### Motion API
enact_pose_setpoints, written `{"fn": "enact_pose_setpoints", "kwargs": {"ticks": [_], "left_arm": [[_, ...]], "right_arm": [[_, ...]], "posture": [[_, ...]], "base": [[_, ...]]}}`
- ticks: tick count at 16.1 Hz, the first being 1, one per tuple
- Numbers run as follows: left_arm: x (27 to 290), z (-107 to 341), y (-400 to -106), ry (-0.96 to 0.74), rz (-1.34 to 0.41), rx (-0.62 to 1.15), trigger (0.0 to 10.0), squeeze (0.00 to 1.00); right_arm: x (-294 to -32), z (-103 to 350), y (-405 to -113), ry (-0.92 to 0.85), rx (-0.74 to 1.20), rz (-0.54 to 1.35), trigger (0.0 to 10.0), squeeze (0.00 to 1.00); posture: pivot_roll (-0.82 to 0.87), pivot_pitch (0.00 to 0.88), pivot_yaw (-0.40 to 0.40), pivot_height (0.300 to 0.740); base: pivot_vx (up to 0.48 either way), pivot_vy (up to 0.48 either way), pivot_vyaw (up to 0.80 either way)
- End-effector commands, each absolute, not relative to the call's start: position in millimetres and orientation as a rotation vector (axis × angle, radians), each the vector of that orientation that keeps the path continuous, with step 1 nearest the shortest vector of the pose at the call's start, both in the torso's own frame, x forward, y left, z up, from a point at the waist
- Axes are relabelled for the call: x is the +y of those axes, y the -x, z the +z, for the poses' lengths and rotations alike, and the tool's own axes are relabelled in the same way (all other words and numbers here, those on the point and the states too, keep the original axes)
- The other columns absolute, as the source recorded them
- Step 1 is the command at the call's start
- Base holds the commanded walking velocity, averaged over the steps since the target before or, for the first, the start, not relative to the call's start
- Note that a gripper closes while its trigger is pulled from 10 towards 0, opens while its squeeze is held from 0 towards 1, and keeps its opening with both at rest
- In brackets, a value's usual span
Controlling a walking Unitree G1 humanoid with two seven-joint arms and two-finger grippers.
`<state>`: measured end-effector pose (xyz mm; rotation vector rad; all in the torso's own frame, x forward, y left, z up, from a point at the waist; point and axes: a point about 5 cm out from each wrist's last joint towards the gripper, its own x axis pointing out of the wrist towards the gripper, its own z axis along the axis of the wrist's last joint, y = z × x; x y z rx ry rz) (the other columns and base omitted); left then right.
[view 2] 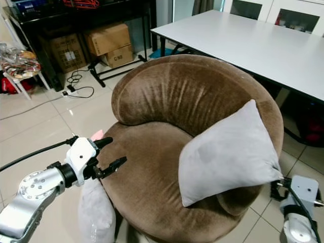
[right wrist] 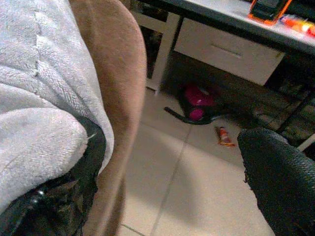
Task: Move the pillow to the sofa from floor
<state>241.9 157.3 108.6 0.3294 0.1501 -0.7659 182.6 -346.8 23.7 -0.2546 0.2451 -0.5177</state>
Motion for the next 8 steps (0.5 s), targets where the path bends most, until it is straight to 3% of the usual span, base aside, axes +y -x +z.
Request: {"fn": "enact_pose_setpoints", "kwargs": {"ticks": [1, 8], "left_arm": [[157.9, 108.0, -244.7, -0.351, -0.763, 0.147, 10.0, 0.00], [158.5, 109.0, -244.0, -0.357, -0.742, 0.130, 10.0, 0.00]], "right_arm": [[-338.1, 32.5, -192.6, 0.420, 0.234, -0.380, 10.0, 0.00], [-324.6, 27.7, -204.1, 0.866, 0.345, -0.167, 10.0, 0.00]], "posture": [[-0.04, 0.000, 0.068, 0.740], [-0.03, 0.000, 0.055, 0.740]], "base": [[0.000, 0.000, 0.00], [0.000, 0.000, 0.00]]}}
